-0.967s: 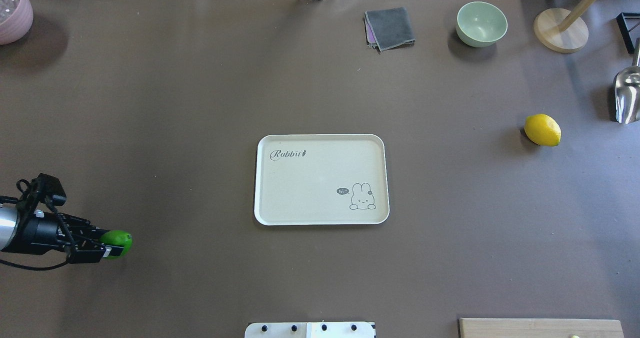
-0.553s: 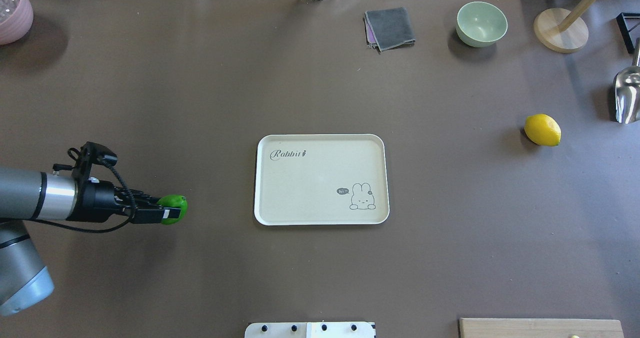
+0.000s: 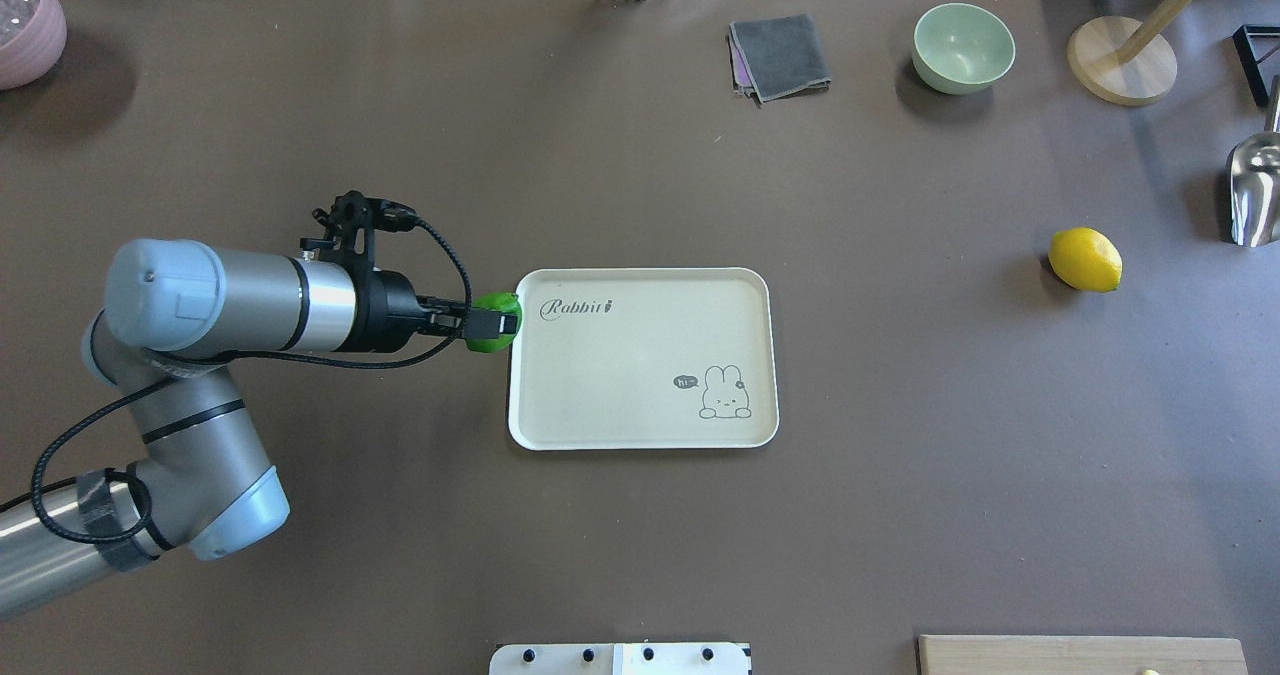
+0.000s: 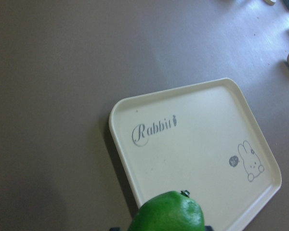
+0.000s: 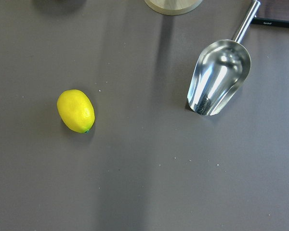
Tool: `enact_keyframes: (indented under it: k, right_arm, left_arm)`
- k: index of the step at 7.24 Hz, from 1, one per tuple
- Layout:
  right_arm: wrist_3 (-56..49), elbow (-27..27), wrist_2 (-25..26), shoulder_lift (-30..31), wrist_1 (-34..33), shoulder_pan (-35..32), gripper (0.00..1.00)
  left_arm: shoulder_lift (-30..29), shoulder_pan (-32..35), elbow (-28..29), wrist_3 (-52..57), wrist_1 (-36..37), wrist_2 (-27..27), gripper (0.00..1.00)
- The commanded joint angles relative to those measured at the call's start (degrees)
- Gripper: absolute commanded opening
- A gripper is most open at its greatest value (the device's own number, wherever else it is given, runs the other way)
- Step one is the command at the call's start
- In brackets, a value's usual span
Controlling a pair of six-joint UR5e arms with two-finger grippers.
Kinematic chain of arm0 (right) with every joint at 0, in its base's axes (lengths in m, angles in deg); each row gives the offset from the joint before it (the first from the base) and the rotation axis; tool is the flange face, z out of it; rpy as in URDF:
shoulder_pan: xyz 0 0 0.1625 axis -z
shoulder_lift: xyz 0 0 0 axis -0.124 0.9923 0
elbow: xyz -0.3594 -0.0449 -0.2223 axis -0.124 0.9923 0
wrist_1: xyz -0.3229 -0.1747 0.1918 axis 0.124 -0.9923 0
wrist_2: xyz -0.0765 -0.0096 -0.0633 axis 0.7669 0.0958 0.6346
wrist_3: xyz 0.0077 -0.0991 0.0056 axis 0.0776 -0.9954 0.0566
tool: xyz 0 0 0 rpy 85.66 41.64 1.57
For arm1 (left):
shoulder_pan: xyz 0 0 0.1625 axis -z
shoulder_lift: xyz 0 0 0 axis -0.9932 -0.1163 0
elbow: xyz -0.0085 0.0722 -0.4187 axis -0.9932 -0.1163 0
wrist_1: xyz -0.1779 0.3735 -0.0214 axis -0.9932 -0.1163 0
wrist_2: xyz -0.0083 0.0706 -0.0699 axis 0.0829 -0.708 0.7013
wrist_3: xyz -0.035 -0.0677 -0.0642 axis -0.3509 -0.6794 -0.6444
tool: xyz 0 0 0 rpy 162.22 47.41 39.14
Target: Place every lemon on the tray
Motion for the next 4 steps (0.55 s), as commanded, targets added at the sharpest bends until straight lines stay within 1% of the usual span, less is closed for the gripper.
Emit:
enact_keyframes:
  k: [1, 2, 3, 4]
  right_arm:
    - [0.1, 0.0, 0.0, 0.0, 0.0, 0.0, 1.00]
    - [0.1, 0.0, 0.0, 0.0, 0.0, 0.0, 1.00]
    - [0.1, 0.0, 0.0, 0.0, 0.0, 0.0, 1.00]
    - [0.1, 0.0, 0.0, 0.0, 0.0, 0.0, 1.00]
  left_arm:
    - [-8.3, -1.9, 8.2, -2.1, 2.7, -6.9, 0.00]
    - [-10.6, -2.8, 11.7, -2.1, 2.7, -9.8, 0.00]
    - [-10.7, -3.7, 12.1, -1.6, 2.7, -11.6, 0.26]
    - [-10.8, -4.3, 12.1, -1.6, 2.5, -11.9, 0.98]
